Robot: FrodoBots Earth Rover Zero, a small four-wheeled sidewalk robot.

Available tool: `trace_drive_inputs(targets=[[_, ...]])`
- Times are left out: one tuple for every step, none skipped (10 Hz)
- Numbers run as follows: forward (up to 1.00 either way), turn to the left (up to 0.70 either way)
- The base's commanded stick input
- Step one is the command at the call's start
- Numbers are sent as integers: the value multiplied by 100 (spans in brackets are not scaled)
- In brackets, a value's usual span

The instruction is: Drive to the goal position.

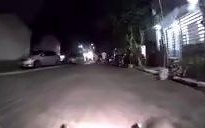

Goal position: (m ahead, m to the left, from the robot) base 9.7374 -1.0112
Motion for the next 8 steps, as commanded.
trace_drive_inputs(targets=[[100, 0], [100, 0], [100, 0], [100, -3], [100, -40], [100, -33], [100, -6], [100, 0]])
